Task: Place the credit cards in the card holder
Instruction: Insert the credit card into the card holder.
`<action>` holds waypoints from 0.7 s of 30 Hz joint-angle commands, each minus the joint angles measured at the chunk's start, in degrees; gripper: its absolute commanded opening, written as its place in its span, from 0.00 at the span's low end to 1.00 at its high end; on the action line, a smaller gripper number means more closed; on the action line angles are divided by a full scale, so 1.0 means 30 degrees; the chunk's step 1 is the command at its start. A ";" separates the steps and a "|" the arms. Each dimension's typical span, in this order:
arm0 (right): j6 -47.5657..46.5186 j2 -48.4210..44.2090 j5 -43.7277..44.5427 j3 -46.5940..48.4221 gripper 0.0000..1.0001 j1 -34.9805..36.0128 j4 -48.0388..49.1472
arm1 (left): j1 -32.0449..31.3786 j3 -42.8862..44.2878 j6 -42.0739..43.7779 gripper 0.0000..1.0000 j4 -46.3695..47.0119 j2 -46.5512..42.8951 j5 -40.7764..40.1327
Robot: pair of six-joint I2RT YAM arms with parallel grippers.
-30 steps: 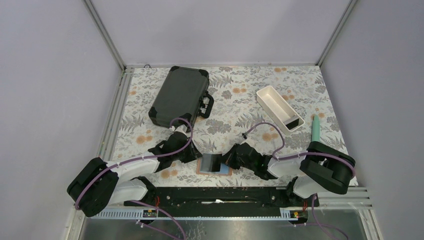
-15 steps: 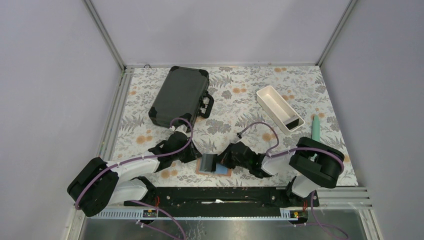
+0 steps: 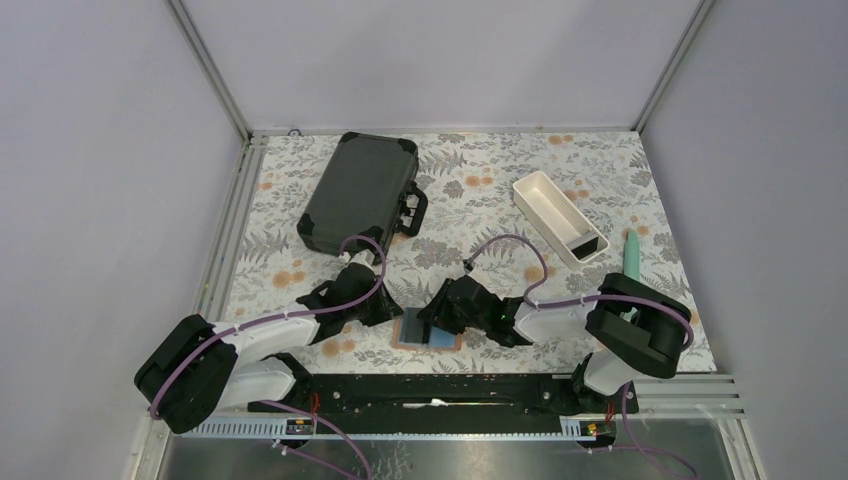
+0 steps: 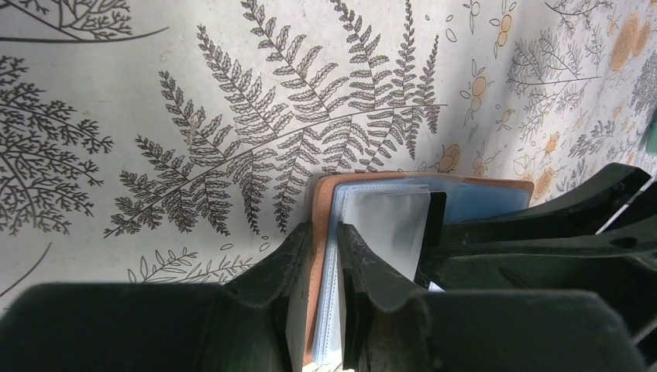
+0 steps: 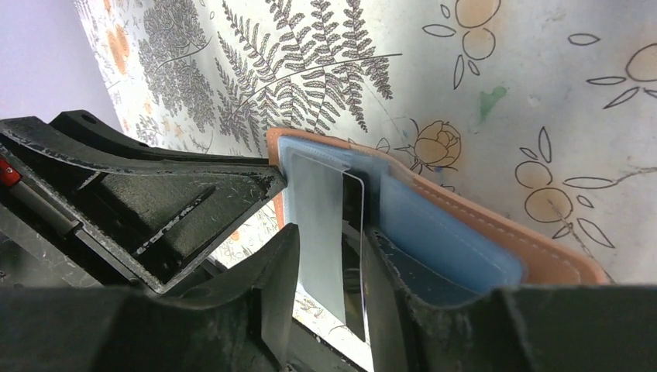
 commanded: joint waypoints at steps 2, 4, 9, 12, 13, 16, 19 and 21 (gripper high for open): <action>-0.1736 -0.0649 0.2130 0.0701 0.46 0.0383 -0.5814 | -0.0222 -0.0489 0.0566 0.18 -0.2532 0.0430 -0.0469; -0.1986 -0.0729 0.2271 0.0953 0.47 0.0465 -0.6160 | -0.0214 -0.0489 0.0544 0.17 -0.2530 0.0423 -0.0473; -0.2189 0.0180 0.1869 0.1630 0.44 0.0691 -0.6343 | -0.0221 -0.0486 0.0544 0.17 -0.2505 0.0337 -0.0444; -0.2271 0.0810 0.1549 0.2024 0.39 0.0797 -0.6191 | -0.0222 -0.0569 0.0489 0.17 -0.2504 0.0165 -0.0415; -0.2272 0.0975 0.1498 0.2107 0.37 0.0834 -0.6150 | -0.0222 -0.0598 0.0471 0.16 -0.2493 0.0118 -0.0415; -0.2288 0.1108 0.1480 0.2469 0.34 0.0943 -0.6287 | -0.0222 -0.0729 0.0378 0.15 -0.2449 -0.0019 -0.0295; -0.2185 0.1083 0.1487 0.2815 0.33 0.1005 -0.6486 | -0.0220 -0.0829 0.0271 0.13 -0.2409 -0.0172 -0.0160; -0.2024 0.1138 0.1408 0.3130 0.34 0.1018 -0.6570 | -0.0205 -0.0868 0.0174 0.13 -0.2394 -0.0414 -0.0133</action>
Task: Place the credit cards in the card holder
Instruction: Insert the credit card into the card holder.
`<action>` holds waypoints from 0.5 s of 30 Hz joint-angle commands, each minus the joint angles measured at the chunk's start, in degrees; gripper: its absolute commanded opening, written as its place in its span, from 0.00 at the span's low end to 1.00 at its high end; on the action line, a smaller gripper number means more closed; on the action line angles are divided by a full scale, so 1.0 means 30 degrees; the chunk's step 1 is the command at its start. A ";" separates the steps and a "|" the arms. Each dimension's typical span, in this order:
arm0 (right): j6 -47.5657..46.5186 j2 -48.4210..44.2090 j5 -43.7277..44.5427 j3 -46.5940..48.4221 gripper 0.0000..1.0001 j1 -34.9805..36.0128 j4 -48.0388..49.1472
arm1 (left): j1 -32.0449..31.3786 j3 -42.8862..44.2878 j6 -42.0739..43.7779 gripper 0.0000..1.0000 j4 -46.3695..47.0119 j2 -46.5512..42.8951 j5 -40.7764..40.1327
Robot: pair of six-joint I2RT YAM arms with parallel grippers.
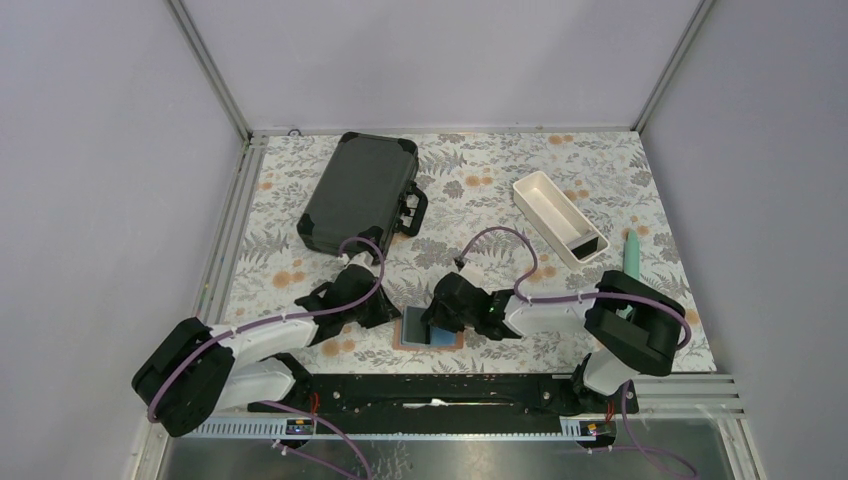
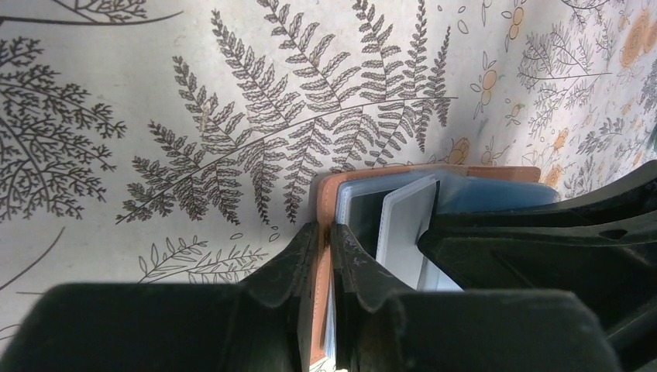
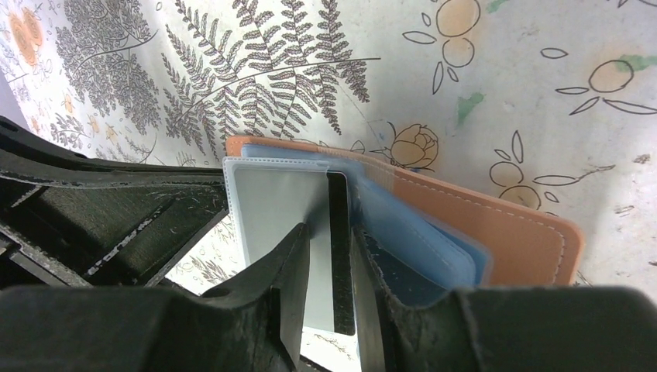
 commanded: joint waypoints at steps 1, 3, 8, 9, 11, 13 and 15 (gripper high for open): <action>-0.0024 0.0976 0.0099 0.0754 0.34 0.0483 -0.1519 | -0.0155 -0.0808 0.0175 0.13 -0.2049 -0.0263 -0.0134; 0.0252 0.1058 -0.0087 0.1081 0.35 0.0532 -0.1625 | -0.0171 -0.0812 0.0101 0.12 -0.2124 -0.0475 -0.0187; 0.1151 0.1000 -0.0239 0.1666 0.36 0.0752 -0.1945 | -0.0206 -0.0841 -0.0075 0.11 -0.2191 -0.0623 -0.0322; 0.1323 0.0983 -0.0261 0.1722 0.36 0.0773 -0.1925 | -0.0214 -0.0841 -0.0095 0.11 -0.2186 -0.0611 -0.0354; 0.1689 0.0972 -0.0357 0.1747 0.37 0.0874 -0.1793 | -0.0263 -0.0814 -0.0183 0.11 -0.2162 -0.0674 -0.0427; 0.1965 0.0952 -0.0485 0.1804 0.37 0.0922 -0.1631 | -0.0301 -0.0798 -0.0308 0.09 -0.2171 -0.0780 -0.0486; 0.2176 0.0898 -0.0527 0.1874 0.38 0.1009 -0.1472 | -0.0385 -0.0809 -0.0447 0.08 -0.2171 -0.0967 -0.0599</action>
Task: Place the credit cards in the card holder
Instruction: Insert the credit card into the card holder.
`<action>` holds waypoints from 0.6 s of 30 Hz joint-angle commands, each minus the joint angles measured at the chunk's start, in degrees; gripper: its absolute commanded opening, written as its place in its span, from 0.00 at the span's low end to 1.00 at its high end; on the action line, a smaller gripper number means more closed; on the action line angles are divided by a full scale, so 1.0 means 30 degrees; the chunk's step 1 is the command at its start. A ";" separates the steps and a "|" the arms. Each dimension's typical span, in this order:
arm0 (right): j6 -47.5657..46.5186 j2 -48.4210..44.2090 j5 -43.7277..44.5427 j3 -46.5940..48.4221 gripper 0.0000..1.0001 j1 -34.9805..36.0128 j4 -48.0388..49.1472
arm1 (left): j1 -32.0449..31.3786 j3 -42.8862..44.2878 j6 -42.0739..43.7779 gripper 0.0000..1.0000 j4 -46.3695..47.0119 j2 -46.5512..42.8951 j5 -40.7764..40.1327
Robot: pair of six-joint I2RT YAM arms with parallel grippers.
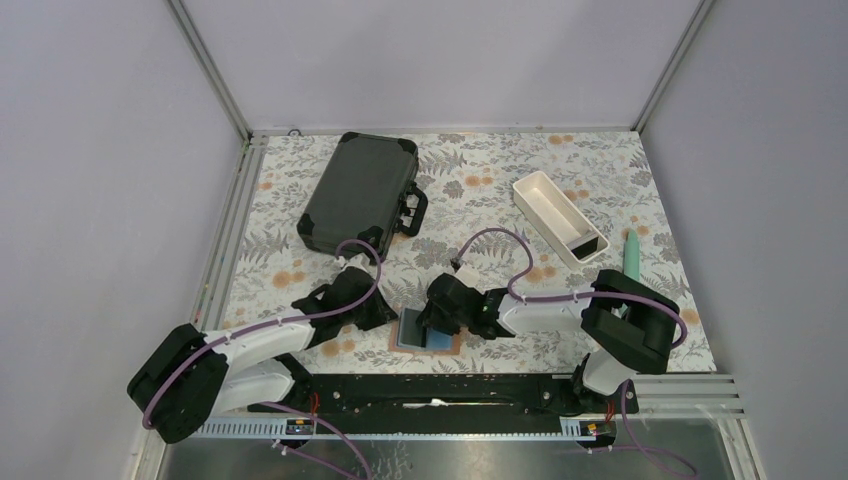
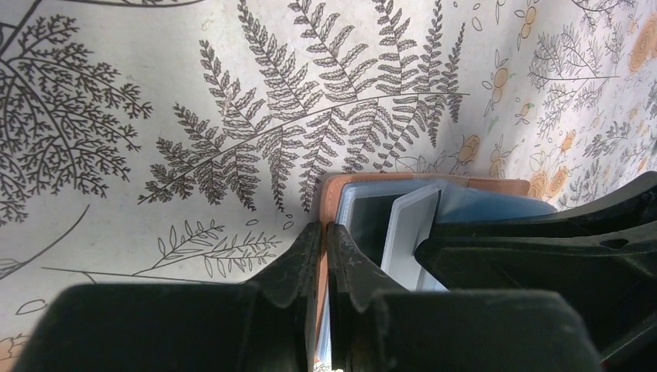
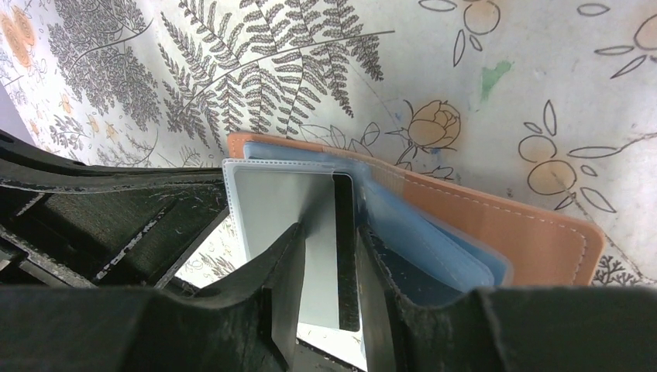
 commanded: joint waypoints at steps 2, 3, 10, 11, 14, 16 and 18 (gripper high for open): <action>0.1212 0.0277 -0.0297 0.0775 0.38 0.0704 0.0090 | -0.0450 -0.0541 -0.0316 0.07 -0.1473 -0.0338 -0.0382; 0.1221 0.0249 -0.0174 0.0857 0.38 0.0728 0.0072 | -0.0480 -0.0583 -0.0375 0.06 -0.1486 -0.0471 -0.0433; 0.1724 0.0450 0.0064 0.1171 0.32 0.0790 0.0599 | -0.0764 -0.0856 -0.1035 0.02 -0.1487 -0.1253 -0.0779; 0.1787 0.0487 0.0065 0.1243 0.28 0.0797 0.0666 | -0.0794 -0.0889 -0.1135 0.02 -0.1474 -0.1314 -0.0820; 0.1885 0.0641 0.0121 0.1452 0.24 0.0791 0.0813 | -0.0916 -0.0995 -0.1405 0.01 -0.1455 -0.1548 -0.0809; 0.2013 0.0775 0.0123 0.1552 0.22 0.0790 0.0920 | -0.1033 -0.1011 -0.1653 0.00 -0.1449 -0.1675 -0.0812; 0.2204 0.0894 0.0058 0.1572 0.20 0.0788 0.1229 | -0.1211 -0.1039 -0.1831 0.00 -0.1454 -0.1799 -0.1185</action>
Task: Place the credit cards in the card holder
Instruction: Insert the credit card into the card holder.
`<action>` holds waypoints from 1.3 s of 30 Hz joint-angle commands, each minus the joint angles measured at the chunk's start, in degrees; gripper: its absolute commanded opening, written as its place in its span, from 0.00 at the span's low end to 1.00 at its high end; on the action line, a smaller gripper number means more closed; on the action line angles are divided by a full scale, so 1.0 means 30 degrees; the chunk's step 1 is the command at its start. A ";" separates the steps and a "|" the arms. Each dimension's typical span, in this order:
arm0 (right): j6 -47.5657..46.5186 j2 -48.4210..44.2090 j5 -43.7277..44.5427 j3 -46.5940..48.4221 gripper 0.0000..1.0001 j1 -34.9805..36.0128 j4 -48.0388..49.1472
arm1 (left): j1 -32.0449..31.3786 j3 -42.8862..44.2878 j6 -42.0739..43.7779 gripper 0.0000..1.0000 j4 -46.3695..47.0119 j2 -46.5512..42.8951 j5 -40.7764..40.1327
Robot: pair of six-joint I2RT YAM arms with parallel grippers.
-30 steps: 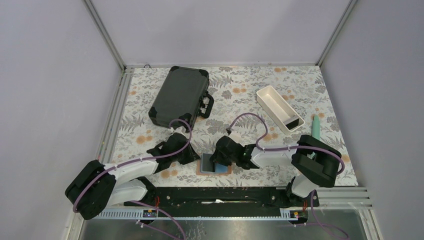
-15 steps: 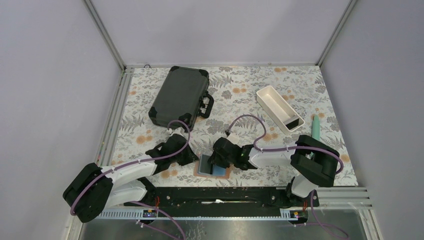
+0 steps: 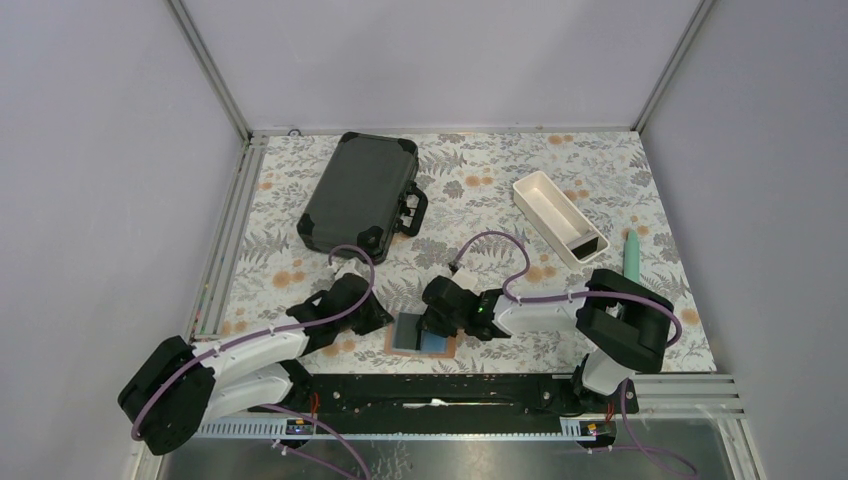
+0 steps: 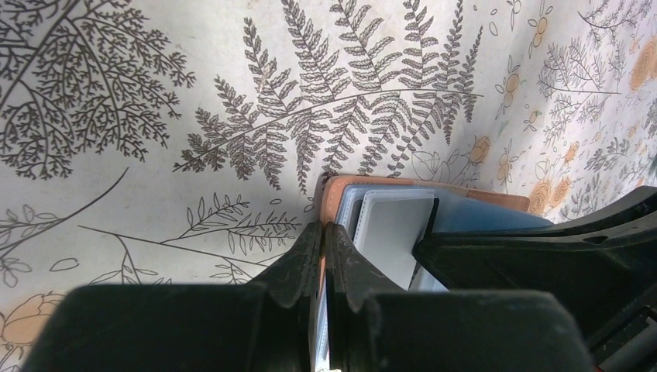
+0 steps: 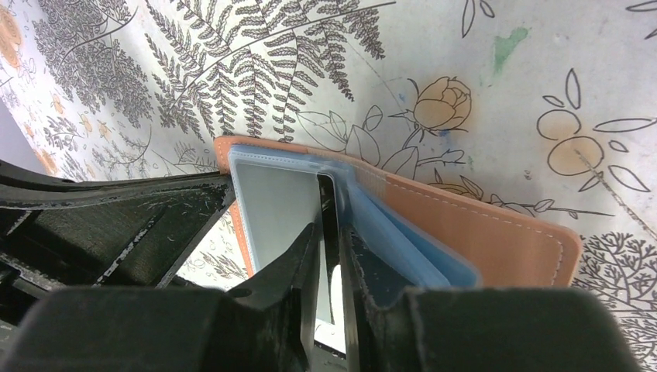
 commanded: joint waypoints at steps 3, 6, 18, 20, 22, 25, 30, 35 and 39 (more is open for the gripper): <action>0.1244 0.0601 0.0014 0.1323 0.20 0.0345 0.1883 | -0.0839 -0.0458 -0.0965 0.00 -0.0481 -0.0426 -0.0157; 0.1165 0.0699 0.0136 0.1628 0.13 0.0340 0.1768 | -0.1104 -0.0498 -0.1317 0.00 -0.0481 -0.0727 -0.0332; -0.1473 -0.0364 0.2556 0.1401 0.27 0.0485 -0.0497 | -0.1478 -0.0234 -0.1782 0.00 -0.1863 -0.1198 -0.2177; -0.1860 -0.0915 0.2516 0.1066 0.33 0.0492 -0.0860 | -0.1485 -0.0342 -0.2037 0.00 -0.2052 -0.1548 -0.2463; -0.1999 -0.1498 0.2412 0.0738 0.36 0.0516 -0.0938 | -0.1485 -0.0498 -0.2267 0.00 -0.2051 -0.1877 -0.2615; -0.1980 -0.2214 0.2265 0.0193 0.40 0.0514 -0.0627 | -0.1485 -0.0441 -0.2299 0.00 -0.2348 -0.2015 -0.2779; -0.2180 -0.2238 0.2119 0.0094 0.40 0.0601 -0.0703 | -0.1485 -0.0385 -0.2240 0.00 -0.2441 -0.2136 -0.2729; -0.2126 -0.1311 0.1814 0.0528 0.39 0.1041 -0.1203 | -0.1470 -0.0513 -0.2290 0.00 -0.2467 -0.2391 -0.2733; -0.1915 -0.0704 0.1788 0.0815 0.38 0.1462 -0.2154 | -0.1476 -0.0582 -0.2266 0.00 -0.2657 -0.2634 -0.2767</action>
